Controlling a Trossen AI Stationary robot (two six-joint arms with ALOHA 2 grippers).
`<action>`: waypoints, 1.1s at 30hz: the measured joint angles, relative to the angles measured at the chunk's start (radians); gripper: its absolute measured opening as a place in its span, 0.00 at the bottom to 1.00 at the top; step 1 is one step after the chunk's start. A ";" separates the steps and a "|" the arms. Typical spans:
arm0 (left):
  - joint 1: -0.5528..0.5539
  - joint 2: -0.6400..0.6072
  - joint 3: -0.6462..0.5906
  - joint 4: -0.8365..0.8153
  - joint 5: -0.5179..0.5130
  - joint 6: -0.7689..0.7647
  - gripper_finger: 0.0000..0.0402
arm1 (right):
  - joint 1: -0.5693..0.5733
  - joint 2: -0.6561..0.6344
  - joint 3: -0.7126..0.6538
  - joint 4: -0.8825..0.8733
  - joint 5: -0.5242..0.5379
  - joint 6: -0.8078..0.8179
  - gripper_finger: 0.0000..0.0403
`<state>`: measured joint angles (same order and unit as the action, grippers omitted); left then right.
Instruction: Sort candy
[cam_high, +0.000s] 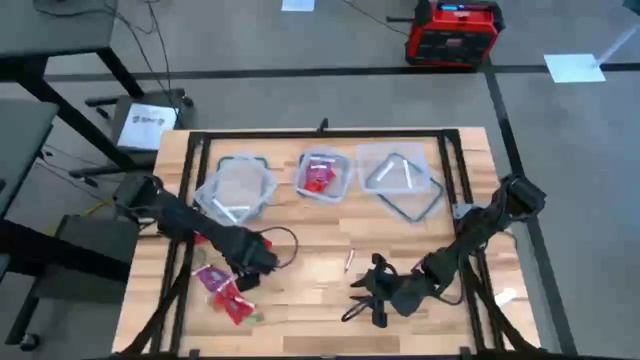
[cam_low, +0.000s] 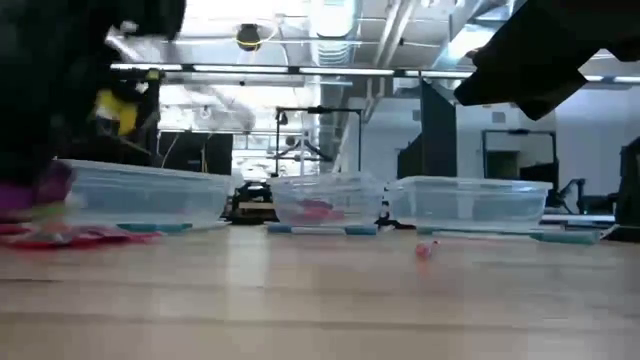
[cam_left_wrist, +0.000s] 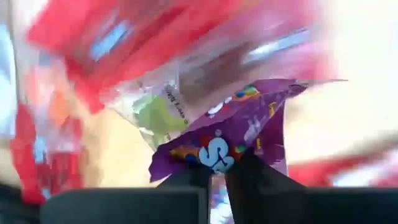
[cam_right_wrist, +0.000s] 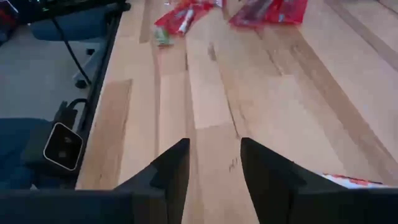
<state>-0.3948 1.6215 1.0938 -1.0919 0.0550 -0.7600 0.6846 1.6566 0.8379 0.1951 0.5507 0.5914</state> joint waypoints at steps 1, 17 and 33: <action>0.004 0.000 0.033 0.001 -0.011 0.020 0.02 | 0.000 0.000 0.000 0.001 0.000 0.000 0.33; 0.126 0.004 -0.015 1.041 -0.059 0.292 0.02 | 0.002 0.000 0.000 0.002 -0.001 0.003 0.33; 0.180 0.002 -0.171 0.974 -0.113 0.132 0.10 | 0.006 0.000 0.000 0.008 -0.005 0.003 0.33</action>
<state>-0.2146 1.6238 0.9230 -0.1181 -0.0582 -0.6281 0.6910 1.6566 0.8379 0.2029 0.5458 0.5945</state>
